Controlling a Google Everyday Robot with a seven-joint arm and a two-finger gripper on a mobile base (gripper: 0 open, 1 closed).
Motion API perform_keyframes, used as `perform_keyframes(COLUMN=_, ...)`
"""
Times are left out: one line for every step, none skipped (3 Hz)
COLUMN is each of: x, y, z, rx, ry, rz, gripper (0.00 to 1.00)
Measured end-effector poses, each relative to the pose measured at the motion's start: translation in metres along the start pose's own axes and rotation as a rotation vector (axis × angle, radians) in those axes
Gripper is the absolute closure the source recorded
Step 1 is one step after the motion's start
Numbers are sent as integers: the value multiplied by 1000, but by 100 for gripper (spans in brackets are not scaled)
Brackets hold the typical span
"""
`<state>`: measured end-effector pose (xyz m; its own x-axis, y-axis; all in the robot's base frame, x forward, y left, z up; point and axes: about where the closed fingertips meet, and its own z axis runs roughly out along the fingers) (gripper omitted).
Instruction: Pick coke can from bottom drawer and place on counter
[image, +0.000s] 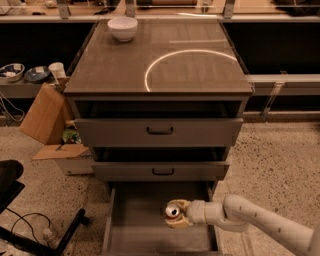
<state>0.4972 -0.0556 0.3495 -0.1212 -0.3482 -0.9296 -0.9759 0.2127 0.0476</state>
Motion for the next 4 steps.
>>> perform_keyframes(x=-68, y=36, z=-36, rx=-8, ry=23, rz=-2, gripper=100)
perform_keyframes(x=-158, y=79, z=-69, rx=6, ry=41, rz=18, gripper=100)
perform_keyframes(x=-237, y=77, z=-92, rx=63, ry=73, rz=34, gripper=100)
perform_keyframes(x=-337, y=42, z=-132, rx=185, ry=92, rz=22, gripper=100)
